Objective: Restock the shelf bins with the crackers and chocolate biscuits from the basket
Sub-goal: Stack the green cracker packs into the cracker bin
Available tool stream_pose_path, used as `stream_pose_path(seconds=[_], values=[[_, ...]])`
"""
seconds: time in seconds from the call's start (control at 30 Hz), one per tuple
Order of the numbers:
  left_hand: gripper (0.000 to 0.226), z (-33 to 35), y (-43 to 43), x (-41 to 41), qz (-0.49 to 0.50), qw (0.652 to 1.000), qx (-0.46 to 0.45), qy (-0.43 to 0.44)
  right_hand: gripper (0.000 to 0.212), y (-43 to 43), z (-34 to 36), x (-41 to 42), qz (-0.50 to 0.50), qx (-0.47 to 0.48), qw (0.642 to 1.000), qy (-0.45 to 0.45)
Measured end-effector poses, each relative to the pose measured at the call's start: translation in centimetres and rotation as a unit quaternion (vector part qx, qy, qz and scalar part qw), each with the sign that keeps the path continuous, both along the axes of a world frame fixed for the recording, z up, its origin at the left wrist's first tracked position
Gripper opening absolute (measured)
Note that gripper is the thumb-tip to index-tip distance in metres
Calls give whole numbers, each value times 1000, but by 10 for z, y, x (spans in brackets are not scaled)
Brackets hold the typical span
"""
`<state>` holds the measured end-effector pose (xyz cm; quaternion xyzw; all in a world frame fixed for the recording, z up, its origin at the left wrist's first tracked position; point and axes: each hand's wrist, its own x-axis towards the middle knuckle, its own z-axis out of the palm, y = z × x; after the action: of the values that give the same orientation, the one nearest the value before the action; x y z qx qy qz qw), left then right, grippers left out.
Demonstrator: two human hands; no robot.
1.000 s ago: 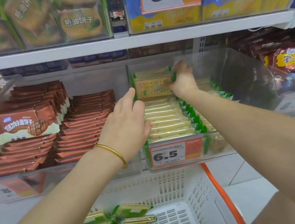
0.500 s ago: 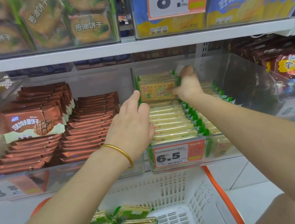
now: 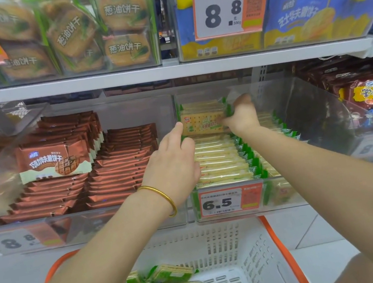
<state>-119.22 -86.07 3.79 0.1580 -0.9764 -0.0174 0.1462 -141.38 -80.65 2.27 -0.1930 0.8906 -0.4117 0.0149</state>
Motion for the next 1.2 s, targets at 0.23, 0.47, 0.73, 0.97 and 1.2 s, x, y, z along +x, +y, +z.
stream_pose_path(seconds=[0.23,0.47,0.73,0.97,1.2], values=[[26,1,10,12,-30,993,-13,116,39,42,31,39,-27,-55,998,9],[22,-48,62,100,-110,977,52,176,21,131,25,186,278,-190,931,-144],[22,-157,64,166,-95,976,181,-71,25,112,-148,208,369,397,824,-165],[18,-173,61,169,-80,970,217,-79,12,143,-240,214,310,563,753,-137],[27,-179,64,167,-87,958,244,-122,12,141,-238,220,235,589,764,-122]])
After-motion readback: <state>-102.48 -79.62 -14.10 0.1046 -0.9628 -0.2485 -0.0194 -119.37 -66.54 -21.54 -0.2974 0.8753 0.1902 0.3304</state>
